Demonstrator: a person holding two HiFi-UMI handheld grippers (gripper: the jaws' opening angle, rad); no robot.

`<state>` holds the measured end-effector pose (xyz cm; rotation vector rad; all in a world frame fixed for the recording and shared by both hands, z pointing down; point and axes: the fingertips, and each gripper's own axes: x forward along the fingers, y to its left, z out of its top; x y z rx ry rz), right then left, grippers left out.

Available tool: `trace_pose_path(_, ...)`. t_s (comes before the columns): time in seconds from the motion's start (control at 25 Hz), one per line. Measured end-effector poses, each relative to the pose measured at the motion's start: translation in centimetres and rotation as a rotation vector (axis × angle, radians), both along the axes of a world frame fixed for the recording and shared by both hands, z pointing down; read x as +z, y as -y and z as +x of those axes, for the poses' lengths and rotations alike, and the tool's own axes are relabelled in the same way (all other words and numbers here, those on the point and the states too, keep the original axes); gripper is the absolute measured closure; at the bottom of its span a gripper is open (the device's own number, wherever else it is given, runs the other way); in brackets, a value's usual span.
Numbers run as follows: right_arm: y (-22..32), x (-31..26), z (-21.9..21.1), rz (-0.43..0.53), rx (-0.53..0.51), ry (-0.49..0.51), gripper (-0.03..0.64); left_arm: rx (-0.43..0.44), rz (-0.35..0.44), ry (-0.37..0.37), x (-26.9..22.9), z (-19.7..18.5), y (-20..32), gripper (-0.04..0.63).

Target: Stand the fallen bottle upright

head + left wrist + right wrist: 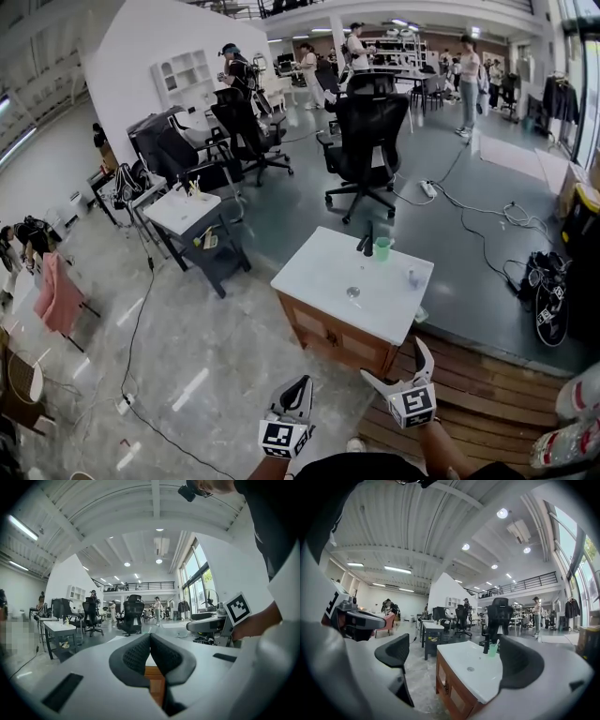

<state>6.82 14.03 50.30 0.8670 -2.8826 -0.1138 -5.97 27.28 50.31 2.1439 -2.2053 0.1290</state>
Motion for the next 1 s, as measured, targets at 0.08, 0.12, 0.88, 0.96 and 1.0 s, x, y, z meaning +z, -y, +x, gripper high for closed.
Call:
trace_pose_path(0.08,1.7,0.0,-0.5,-0.007,-0.015,0.008,0.018,0.002,-0.003,0.001,-0.1,-0.2,1.9,0.578)
trace_pose_path(0.12,2.5,-0.1,-0.7,-0.005,-0.020,0.007,0.018,0.005,-0.004,0.001,-0.2,-0.2,2.9,0.578)
trace_pose_path(0.88,14.6,2.0,-9.2,-0.032,-0.008,-0.077,0.018,0.064,0.000,-0.057,1.7,-12.3,20.6,0.578)
trace_pose_path(0.96,16.4,1.9,-10.8,-0.043,0.019,-0.067,0.018,0.101,-0.006,-0.053,1.8,-13.7,22.9,0.578)
trace_pose_path(1.0,17.1,1.8,-11.5,-0.045,0.033,-0.064,0.018,0.119,-0.006,-0.054,1.7,-14.3,24.0,0.578)
